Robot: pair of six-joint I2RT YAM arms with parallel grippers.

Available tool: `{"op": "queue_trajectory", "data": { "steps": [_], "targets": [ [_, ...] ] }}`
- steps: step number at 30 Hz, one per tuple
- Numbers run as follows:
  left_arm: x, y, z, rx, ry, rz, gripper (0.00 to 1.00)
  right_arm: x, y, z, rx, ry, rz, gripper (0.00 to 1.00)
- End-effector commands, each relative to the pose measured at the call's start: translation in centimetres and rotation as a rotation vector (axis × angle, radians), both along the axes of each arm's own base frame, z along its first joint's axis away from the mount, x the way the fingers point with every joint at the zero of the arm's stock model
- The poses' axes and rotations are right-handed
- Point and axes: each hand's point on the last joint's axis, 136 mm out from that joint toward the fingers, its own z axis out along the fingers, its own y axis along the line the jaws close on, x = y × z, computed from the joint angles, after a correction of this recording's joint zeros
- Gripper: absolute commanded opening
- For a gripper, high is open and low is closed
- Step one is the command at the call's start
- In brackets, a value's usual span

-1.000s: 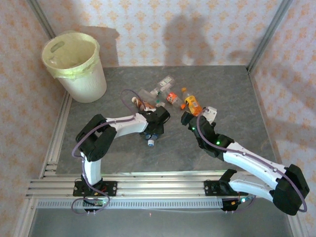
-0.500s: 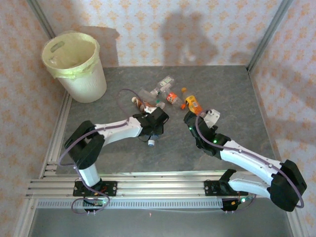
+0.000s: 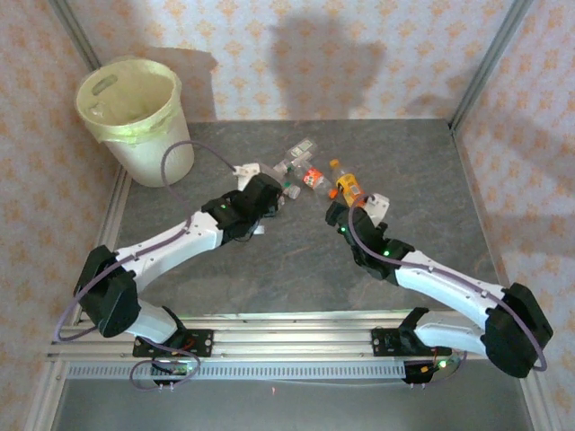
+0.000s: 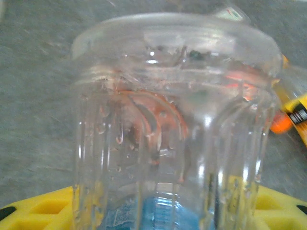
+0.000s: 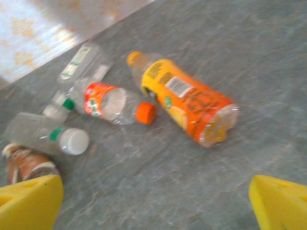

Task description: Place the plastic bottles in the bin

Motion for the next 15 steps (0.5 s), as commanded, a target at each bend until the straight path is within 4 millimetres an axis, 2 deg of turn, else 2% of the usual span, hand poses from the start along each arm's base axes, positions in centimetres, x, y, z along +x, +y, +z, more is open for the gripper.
{"op": "queue_trajectory", "data": {
  "steps": [1,8,15],
  "targets": [
    [1.7,3.9,4.4,0.05,-0.127,0.123,0.57,1.4,4.1,3.0,0.026,-0.061,0.185,0.99],
    [4.7,9.2,10.3,0.112,-0.318,0.271,0.57,2.9,7.7,5.0,0.049,-0.075,0.297,0.99],
    [8.7,14.7,15.6,0.087,-0.479,0.428,0.57,3.7,8.8,7.0,0.095,-0.126,0.307,0.99]
  ]
}}
